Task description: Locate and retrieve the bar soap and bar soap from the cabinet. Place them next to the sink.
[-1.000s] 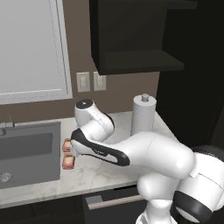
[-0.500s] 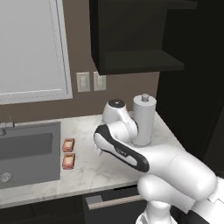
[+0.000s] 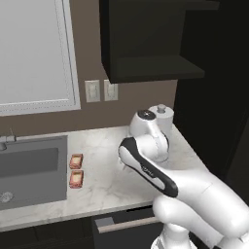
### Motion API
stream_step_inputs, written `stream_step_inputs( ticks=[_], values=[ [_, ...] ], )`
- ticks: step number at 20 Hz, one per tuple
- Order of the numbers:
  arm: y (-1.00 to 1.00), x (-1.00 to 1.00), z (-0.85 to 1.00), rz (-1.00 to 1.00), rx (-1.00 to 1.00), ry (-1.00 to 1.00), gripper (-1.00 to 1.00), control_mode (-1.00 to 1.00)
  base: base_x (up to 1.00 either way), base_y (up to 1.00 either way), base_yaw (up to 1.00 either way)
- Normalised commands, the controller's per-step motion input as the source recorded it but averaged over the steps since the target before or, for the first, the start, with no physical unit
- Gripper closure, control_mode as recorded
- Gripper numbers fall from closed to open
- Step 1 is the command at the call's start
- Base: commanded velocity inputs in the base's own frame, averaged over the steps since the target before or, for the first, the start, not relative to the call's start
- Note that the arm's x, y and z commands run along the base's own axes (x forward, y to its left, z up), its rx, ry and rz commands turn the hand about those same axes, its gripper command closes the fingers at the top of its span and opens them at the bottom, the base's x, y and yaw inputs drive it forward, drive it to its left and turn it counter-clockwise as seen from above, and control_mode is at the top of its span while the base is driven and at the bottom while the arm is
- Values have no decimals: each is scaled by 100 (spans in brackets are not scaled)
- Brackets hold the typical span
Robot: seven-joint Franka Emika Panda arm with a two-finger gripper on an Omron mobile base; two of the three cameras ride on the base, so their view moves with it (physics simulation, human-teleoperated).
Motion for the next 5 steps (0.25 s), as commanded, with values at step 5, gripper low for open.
stream_step_inputs(
  ticks=[5],
  values=[
    [-29,0,6,-26,0,1,-100,-100,0,0,0]
  ],
)
